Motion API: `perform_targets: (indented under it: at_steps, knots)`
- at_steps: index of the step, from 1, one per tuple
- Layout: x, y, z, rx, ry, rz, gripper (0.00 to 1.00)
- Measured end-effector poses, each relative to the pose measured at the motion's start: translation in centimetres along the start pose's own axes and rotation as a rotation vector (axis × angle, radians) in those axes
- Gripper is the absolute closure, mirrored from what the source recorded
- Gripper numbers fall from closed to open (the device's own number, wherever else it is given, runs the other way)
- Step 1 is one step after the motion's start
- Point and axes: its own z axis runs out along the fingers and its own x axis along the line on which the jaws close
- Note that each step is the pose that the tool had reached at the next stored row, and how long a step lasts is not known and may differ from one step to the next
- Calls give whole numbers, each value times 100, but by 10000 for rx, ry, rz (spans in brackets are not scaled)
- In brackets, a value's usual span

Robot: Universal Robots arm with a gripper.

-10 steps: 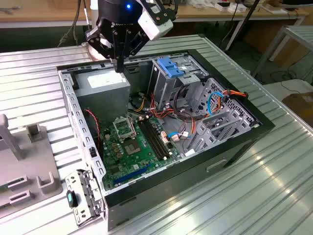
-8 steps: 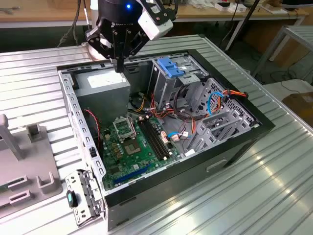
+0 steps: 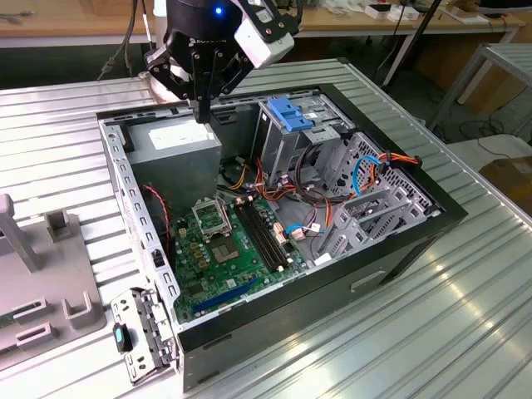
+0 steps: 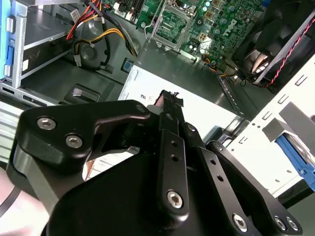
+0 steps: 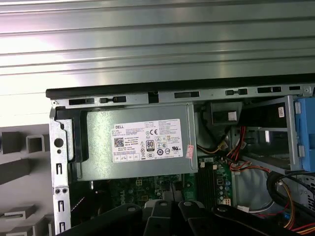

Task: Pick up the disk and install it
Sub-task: 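Reach for the disk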

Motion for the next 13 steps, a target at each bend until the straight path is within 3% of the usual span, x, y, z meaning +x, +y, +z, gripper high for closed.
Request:
perform_targets:
  at_steps: [13]
  knots:
    - [99,-7,-1,-1,0,0,89]
